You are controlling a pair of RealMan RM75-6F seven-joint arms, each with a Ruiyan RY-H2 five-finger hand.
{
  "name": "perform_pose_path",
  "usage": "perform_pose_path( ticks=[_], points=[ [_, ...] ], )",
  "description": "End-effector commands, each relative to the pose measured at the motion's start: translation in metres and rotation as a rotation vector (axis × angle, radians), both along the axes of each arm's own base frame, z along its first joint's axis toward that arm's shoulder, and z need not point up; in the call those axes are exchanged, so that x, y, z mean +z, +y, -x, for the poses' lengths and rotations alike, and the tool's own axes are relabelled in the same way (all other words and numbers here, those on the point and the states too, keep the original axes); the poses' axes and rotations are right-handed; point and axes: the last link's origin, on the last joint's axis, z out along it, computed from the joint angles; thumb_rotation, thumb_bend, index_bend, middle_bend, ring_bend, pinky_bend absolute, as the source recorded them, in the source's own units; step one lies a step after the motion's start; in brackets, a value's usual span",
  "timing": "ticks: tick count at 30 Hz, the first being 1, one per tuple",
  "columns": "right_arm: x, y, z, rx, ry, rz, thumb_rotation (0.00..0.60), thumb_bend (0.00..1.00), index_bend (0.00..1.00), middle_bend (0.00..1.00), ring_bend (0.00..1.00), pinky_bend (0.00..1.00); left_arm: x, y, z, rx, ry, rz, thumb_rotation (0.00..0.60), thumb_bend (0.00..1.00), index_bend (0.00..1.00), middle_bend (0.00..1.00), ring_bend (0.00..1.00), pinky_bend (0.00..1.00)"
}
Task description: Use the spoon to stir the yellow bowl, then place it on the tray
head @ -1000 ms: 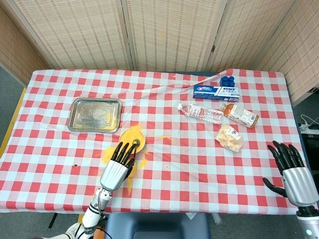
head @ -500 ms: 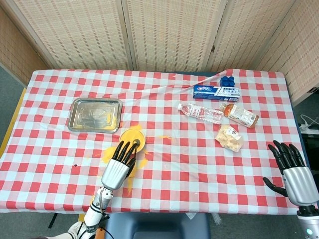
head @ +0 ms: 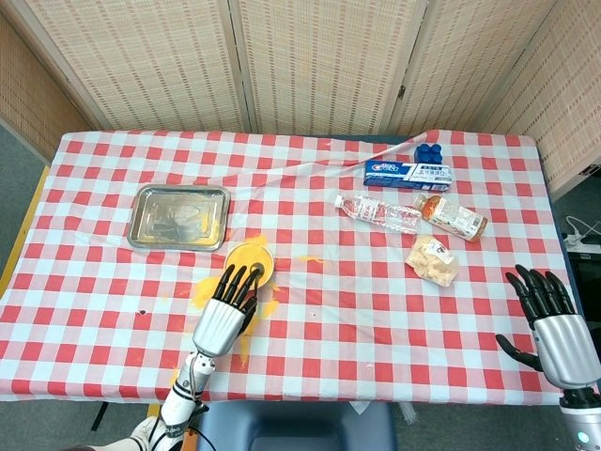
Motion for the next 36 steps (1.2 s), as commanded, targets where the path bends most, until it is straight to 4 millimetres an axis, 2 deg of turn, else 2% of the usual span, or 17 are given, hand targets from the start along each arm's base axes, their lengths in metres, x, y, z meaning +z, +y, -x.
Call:
perform_pose_path(
  ticks=[1, 9, 21, 28, 32, 36],
  points=[
    [0.0, 0.0, 0.0, 0.0, 0.0, 0.0, 0.6, 0.11, 0.0, 0.0, 0.0, 0.0, 0.0, 0.0, -0.001, -0.004, -0.012, 0.0, 0.6, 0.43, 0.54, 0.1, 0.0, 0.06],
    [0.0, 0.0, 0.0, -0.001, 0.002, 0.0, 0.6, 0.11, 0.0, 0.0, 0.0, 0.0, 0.0, 0.0, -0.002, -0.009, -0.027, 0.002, 0.6, 0.43, 0.55, 0.1, 0.0, 0.06],
    [0.0, 0.0, 0.0, -0.002, 0.002, 0.001, 0.6, 0.11, 0.0, 0.0, 0.0, 0.0, 0.001, 0.002, -0.003, -0.017, -0.069, 0.002, 0.6, 0.45, 0.65, 0.15, 0.0, 0.06],
    [0.0, 0.0, 0.001, -0.004, 0.004, -0.001, 0.6, 0.1, 0.0, 0.0, 0.0, 0.0, 0.004, 0.004, -0.004, -0.015, -0.118, 0.003, 0.6, 0.55, 0.73, 0.2, 0.0, 0.06],
    [0.0, -0.001, 0.001, -0.006, 0.005, 0.001, 0.6, 0.11, 0.0, 0.0, 0.0, 0.0, 0.008, 0.007, -0.006, -0.024, -0.187, -0.003, 0.6, 0.63, 0.81, 0.26, 0.04, 0.06],
    [0.0, -0.001, 0.001, -0.009, 0.006, 0.003, 0.6, 0.11, 0.0, 0.0, 0.0, 0.0, 0.011, 0.011, -0.007, 0.003, -0.277, 0.017, 0.6, 0.66, 0.84, 0.3, 0.06, 0.06]
  ],
)
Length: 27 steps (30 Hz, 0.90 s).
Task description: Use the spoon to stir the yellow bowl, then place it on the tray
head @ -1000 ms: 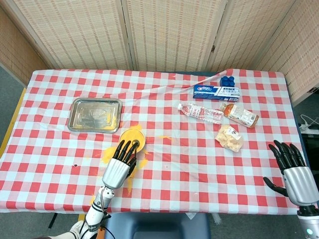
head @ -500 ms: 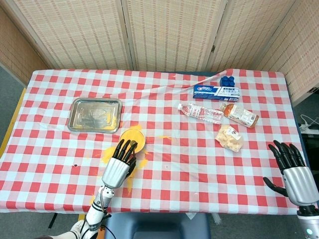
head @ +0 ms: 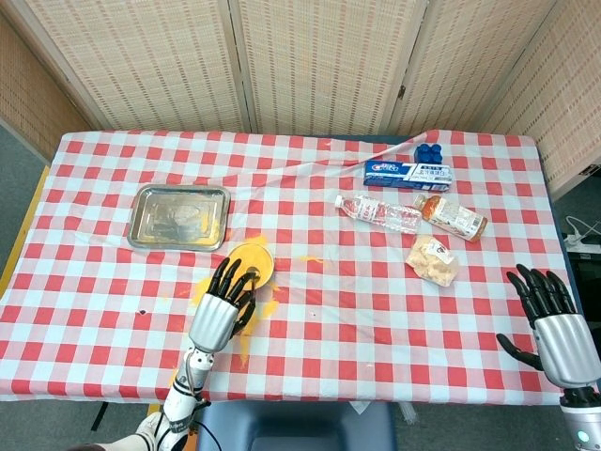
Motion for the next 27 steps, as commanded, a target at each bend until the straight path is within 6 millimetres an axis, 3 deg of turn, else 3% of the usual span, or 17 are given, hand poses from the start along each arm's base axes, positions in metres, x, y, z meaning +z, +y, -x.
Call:
perform_pose_path(
  ticks=[1, 16, 27],
  points=[
    [0.0, 0.0, 0.0, -0.001, 0.001, 0.001, 0.6, 0.11, 0.0, 0.0, 0.0, 0.0, 0.004, 0.004, -0.001, 0.026, -0.098, 0.02, 0.6, 0.66, 0.85, 0.31, 0.06, 0.06],
    [-0.001, -0.001, 0.001, -0.007, 0.006, -0.001, 0.6, 0.11, 0.0, 0.0, 0.0, 0.0, 0.038, 0.019, -0.002, 0.121, -0.424, 0.143, 0.6, 0.68, 0.86, 0.37, 0.08, 0.05],
    [-0.002, -0.001, 0.0, -0.007, 0.006, -0.005, 0.6, 0.11, 0.0, 0.0, 0.0, 0.0, 0.055, 0.017, -0.003, 0.278, -0.476, 0.33, 0.6, 0.68, 0.87, 0.37, 0.08, 0.05]
  ],
)
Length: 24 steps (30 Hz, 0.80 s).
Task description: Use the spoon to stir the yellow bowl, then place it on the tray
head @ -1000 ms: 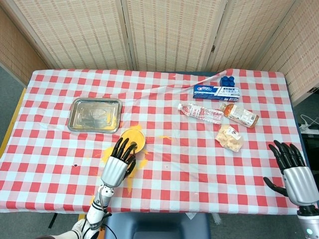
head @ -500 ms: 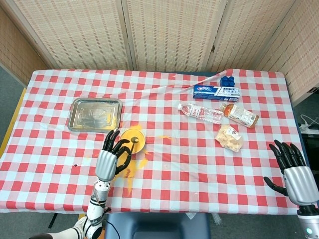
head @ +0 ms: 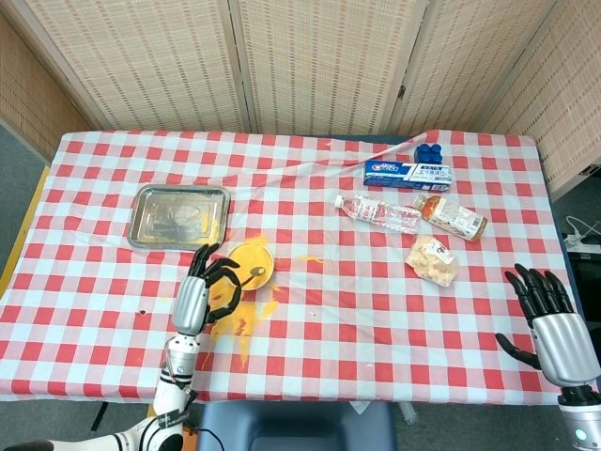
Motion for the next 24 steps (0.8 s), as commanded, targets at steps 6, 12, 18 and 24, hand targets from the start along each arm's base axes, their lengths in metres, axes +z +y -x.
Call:
perform_pose_path(
  ticks=[6, 12, 18, 24],
  points=[
    [0.001, 0.0, 0.0, 0.0, -0.001, 0.004, 0.6, 0.11, 0.0, 0.0, 0.0, 0.0, 0.008, 0.007, 0.01, 0.098, 0.023, 0.097, 0.6, 0.68, 0.87, 0.37, 0.08, 0.04],
    [0.0, 0.0, 0.0, 0.0, -0.001, 0.003, 0.6, 0.11, 0.0, 0.0, 0.0, 0.0, 0.008, 0.013, 0.01, 0.119, 0.027, 0.099, 0.6, 0.69, 0.87, 0.37, 0.08, 0.04],
    [0.002, -0.001, 0.001, -0.007, -0.001, 0.008, 0.6, 0.11, 0.0, 0.0, 0.0, 0.0, 0.01, 0.032, 0.016, 0.156, 0.051, 0.047, 0.6, 0.7, 0.87, 0.38, 0.09, 0.04],
    [0.002, -0.001, 0.002, -0.01, 0.001, 0.011, 0.6, 0.11, 0.0, 0.0, 0.0, 0.0, 0.012, 0.042, 0.02, 0.159, 0.045, 0.008, 0.6, 0.7, 0.87, 0.38, 0.09, 0.04]
  ],
)
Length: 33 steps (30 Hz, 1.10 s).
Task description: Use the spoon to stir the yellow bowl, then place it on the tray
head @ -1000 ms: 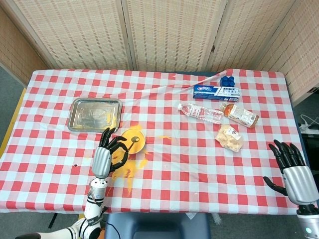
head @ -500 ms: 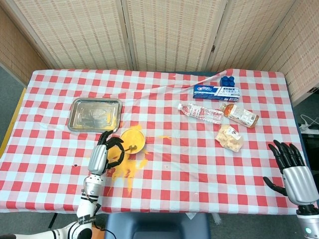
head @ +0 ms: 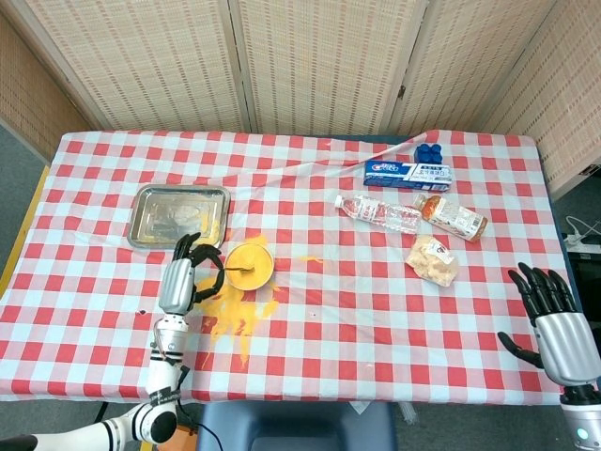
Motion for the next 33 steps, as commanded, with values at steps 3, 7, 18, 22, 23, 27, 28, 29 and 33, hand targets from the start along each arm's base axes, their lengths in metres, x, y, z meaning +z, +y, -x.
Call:
perform_pose_path(
  ticks=[3, 7, 18, 22, 23, 27, 28, 29, 33],
  points=[
    [0.0, -0.001, 0.0, -0.002, 0.002, 0.0, 0.6, 0.11, 0.0, 0.0, 0.0, 0.0, 0.002, 0.005, -0.002, -0.014, -0.025, -0.028, 0.6, 0.7, 0.87, 0.38, 0.09, 0.04],
    [-0.001, -0.001, 0.0, -0.003, 0.003, -0.002, 0.6, 0.11, 0.0, 0.0, 0.0, 0.0, 0.005, 0.004, -0.006, -0.038, -0.032, -0.05, 0.6, 0.7, 0.87, 0.38, 0.09, 0.04],
    [0.0, 0.001, -0.001, 0.004, 0.0, 0.002, 0.6, 0.11, 0.0, 0.0, 0.0, 0.0, 0.002, -0.012, -0.01, -0.046, -0.062, 0.014, 0.6, 0.7, 0.87, 0.38, 0.09, 0.04],
    [0.001, 0.002, -0.002, 0.007, -0.002, 0.003, 0.6, 0.11, 0.0, 0.0, 0.0, 0.0, 0.002, -0.018, -0.013, -0.048, -0.072, 0.048, 0.6, 0.7, 0.87, 0.38, 0.09, 0.04],
    [0.001, 0.002, -0.002, 0.008, -0.002, 0.003, 0.6, 0.11, 0.0, 0.0, 0.0, 0.0, 0.002, -0.019, -0.014, -0.049, -0.074, 0.056, 0.6, 0.7, 0.87, 0.38, 0.09, 0.04],
    [0.001, 0.003, -0.002, 0.011, -0.003, 0.002, 0.6, 0.11, 0.0, 0.0, 0.0, 0.0, 0.003, -0.022, -0.014, -0.042, -0.054, 0.07, 0.6, 0.7, 0.87, 0.38, 0.09, 0.04],
    [0.001, 0.003, -0.002, 0.012, -0.003, 0.003, 0.6, 0.11, 0.0, 0.0, 0.0, 0.0, 0.003, -0.021, -0.013, -0.037, -0.05, 0.074, 0.6, 0.7, 0.87, 0.38, 0.09, 0.04],
    [0.001, 0.003, -0.002, 0.012, -0.003, 0.003, 0.6, 0.11, 0.0, 0.0, 0.0, 0.0, 0.003, -0.02, -0.012, -0.029, -0.044, 0.076, 0.6, 0.7, 0.87, 0.38, 0.09, 0.04],
    [0.001, 0.003, -0.002, 0.013, -0.004, 0.003, 0.6, 0.11, 0.0, 0.0, 0.0, 0.0, 0.003, -0.014, -0.008, -0.003, -0.028, 0.073, 0.6, 0.71, 0.87, 0.38, 0.09, 0.04]
  ],
)
